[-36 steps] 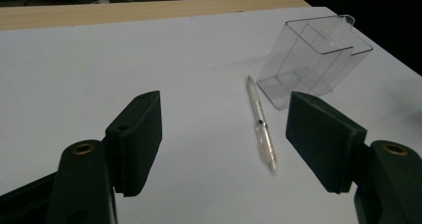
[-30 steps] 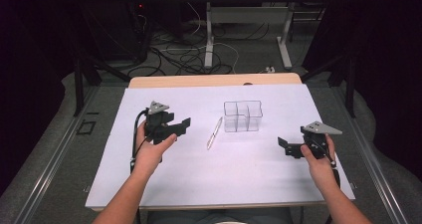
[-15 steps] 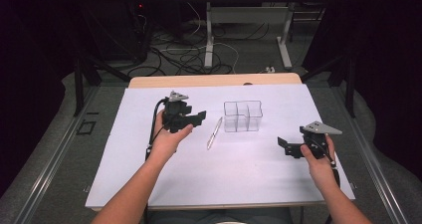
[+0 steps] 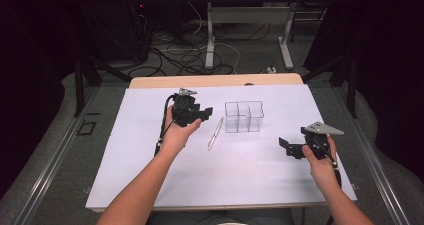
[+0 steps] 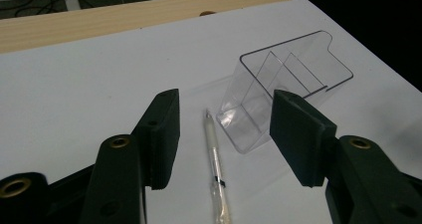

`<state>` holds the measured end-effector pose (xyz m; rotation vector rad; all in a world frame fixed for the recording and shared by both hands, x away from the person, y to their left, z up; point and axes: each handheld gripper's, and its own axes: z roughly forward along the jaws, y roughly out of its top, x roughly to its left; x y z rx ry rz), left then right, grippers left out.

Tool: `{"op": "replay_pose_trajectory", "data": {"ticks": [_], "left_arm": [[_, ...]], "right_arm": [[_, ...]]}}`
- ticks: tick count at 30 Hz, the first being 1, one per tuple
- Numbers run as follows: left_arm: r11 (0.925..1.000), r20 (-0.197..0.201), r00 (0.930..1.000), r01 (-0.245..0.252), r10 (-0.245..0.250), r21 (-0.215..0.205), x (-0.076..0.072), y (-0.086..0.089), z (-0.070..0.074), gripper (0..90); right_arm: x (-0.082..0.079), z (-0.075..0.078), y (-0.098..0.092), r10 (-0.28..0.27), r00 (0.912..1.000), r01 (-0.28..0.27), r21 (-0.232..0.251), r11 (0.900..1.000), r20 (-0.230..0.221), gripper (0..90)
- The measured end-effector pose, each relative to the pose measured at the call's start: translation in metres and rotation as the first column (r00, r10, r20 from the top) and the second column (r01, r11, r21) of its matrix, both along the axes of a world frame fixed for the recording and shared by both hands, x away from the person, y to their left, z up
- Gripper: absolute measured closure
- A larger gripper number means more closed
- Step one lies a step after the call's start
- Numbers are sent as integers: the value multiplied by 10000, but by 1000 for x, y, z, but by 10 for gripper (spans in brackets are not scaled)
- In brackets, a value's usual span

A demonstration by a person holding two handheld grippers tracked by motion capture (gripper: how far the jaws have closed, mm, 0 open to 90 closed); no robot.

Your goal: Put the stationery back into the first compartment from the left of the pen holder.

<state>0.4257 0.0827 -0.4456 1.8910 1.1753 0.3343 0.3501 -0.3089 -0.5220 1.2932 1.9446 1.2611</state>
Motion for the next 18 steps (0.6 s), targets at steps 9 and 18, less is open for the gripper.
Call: {"op": "replay_pose_trajectory", "data": {"ticks": [9,18], "left_arm": [[9997,-328,9995,-39,31,-237,15,-3,-10,508],[9998,-746,9970,-203,196,-84,25,-10,-18,560]], "right_arm": [[1,-1,0,19,10000,-19,-37,10000,-64,22],[2,-2,1,127,9999,-127,-24,9999,-91,25]]}}
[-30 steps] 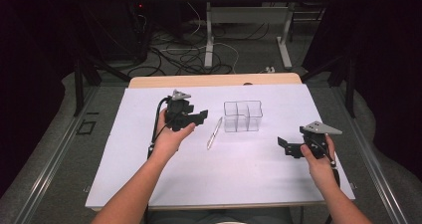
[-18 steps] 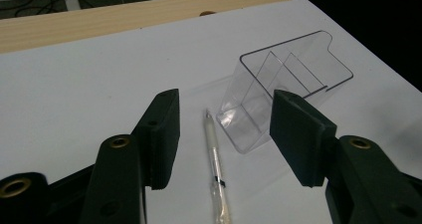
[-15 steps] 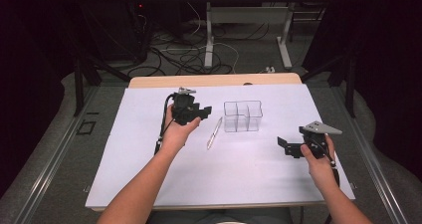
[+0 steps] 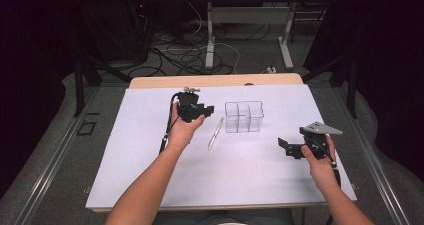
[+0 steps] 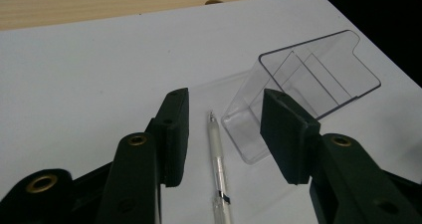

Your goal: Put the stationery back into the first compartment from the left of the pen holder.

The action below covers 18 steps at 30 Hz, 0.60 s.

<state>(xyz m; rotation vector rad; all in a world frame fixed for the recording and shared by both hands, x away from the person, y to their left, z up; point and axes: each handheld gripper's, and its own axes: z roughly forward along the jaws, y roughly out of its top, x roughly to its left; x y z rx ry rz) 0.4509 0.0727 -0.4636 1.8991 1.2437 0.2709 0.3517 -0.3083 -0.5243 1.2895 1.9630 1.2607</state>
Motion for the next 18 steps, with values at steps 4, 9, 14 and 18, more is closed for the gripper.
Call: {"op": "replay_pose_trajectory", "data": {"ticks": [4,9,14,18], "left_arm": [[10000,-432,9991,-52,54,56,5,-6,-4,579],[9990,-673,9977,6,24,439,9,-12,-10,600],[9989,-1165,9932,11,43,463,14,-15,-16,638],[9995,-1457,9893,105,-61,295,17,-15,-20,656]], "right_arm": [[0,-1,0,-35,10000,34,-45,10000,-35,28],[0,-1,0,-48,10000,48,-20,10000,-34,29],[1,-1,0,14,10000,-14,-20,10000,-35,32],[1,-2,1,33,9999,-33,24,10000,-113,39]]}}
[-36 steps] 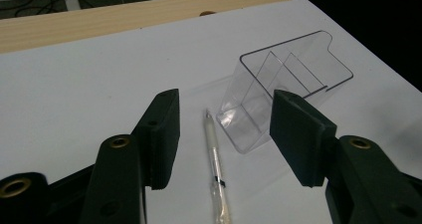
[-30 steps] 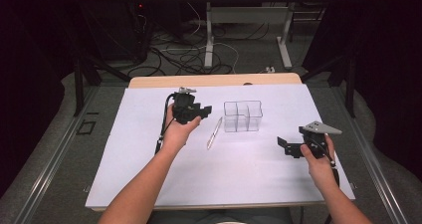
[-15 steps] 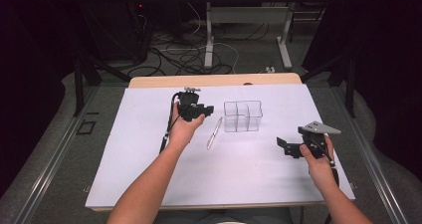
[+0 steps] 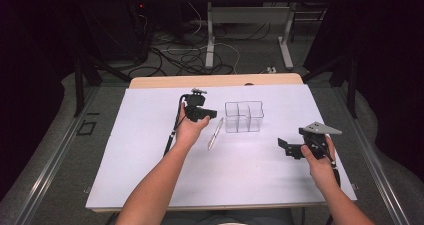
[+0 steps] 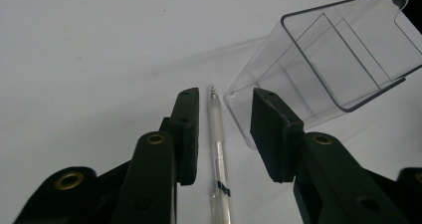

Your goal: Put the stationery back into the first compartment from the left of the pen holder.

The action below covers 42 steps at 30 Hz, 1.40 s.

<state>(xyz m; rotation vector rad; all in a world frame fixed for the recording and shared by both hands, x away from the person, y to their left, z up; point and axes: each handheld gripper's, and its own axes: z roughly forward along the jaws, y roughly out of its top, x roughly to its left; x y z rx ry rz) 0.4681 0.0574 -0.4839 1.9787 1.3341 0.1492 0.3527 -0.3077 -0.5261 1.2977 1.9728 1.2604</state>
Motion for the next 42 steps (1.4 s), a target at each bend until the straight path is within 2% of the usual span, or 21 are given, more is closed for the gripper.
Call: {"op": "replay_pose_trajectory", "data": {"ticks": [5,7,12,17,20,30,42], "left_arm": [[9998,-363,9993,-90,96,172,4,-2,-6,664],[9995,-501,9987,-93,108,292,5,-2,-9,663],[9994,-876,9960,186,-161,276,9,-2,-16,670],[9986,-1010,9940,456,-425,283,12,-6,-22,689],[9973,-1021,9933,583,-536,438,13,-8,-25,689],[9944,-1115,9919,697,-606,794,14,-10,-33,690],[9918,-1321,9888,828,-696,974,15,-14,-40,696]], "right_arm": [[1,-1,0,0,10000,0,-130,9999,3,40],[1,-1,1,-15,10000,15,-46,10000,-21,42],[1,-1,0,-51,10000,51,-6,10000,-39,44],[1,-1,0,-54,10000,54,-25,10000,-48,46],[1,-1,-1,-74,10000,74,-19,10000,-34,48],[1,-2,-1,-99,9999,98,-61,9999,-66,54],[2,-3,0,-127,9999,126,-37,9999,-98,59]]}}
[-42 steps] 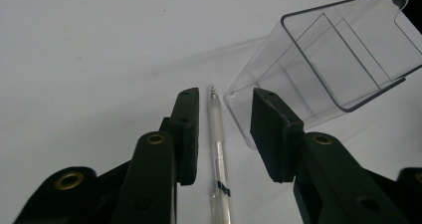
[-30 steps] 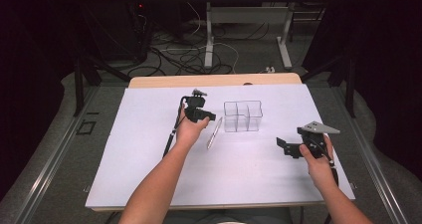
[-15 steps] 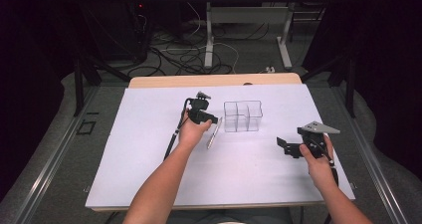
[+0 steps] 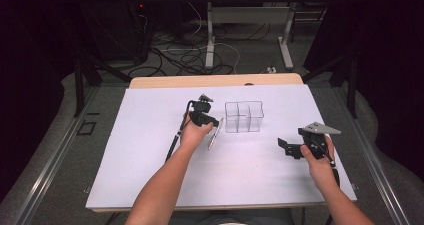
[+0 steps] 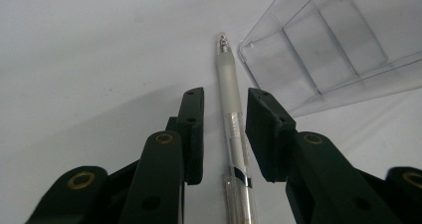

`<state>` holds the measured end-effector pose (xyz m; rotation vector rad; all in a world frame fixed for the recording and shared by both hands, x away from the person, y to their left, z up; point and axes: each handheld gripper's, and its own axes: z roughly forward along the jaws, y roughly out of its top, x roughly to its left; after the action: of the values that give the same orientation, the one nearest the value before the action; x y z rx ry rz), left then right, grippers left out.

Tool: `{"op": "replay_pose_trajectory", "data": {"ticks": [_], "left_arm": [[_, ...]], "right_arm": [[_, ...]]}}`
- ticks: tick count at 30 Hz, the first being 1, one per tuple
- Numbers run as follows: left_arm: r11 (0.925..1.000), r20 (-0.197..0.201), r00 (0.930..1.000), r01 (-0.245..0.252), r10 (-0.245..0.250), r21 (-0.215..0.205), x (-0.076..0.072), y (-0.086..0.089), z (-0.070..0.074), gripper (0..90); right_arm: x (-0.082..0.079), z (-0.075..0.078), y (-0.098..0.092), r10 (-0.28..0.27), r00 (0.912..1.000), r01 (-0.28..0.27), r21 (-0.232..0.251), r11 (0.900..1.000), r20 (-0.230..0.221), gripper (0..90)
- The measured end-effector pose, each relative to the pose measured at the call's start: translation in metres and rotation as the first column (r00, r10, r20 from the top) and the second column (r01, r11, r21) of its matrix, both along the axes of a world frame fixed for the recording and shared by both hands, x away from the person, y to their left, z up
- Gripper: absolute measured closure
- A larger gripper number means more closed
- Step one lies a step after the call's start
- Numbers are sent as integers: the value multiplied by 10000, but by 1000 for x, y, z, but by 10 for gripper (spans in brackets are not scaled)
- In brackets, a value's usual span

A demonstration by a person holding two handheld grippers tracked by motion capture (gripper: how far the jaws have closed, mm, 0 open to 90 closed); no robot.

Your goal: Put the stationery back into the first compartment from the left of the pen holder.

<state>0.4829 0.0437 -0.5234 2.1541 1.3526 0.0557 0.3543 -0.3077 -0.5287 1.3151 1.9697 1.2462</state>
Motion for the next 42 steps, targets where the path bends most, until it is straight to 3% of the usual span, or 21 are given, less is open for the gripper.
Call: {"op": "replay_pose_trajectory", "data": {"ticks": [5,18,32,42], "left_arm": [[9998,14,10000,64,-65,172,1,-1,-1,702],[10000,-58,10000,20,-20,90,3,-6,-7,717],[9998,-486,9988,91,-82,187,3,-13,-15,753],[9999,-544,9985,-71,79,146,1,-14,-16,782]], "right_arm": [[0,-1,0,27,10000,-27,-20,10000,-47,62],[0,-1,0,66,9999,-66,-26,10000,-79,63],[0,-2,1,104,9998,-105,-19,9999,-151,64],[1,-2,1,180,9998,-180,-25,9998,-131,70]]}}
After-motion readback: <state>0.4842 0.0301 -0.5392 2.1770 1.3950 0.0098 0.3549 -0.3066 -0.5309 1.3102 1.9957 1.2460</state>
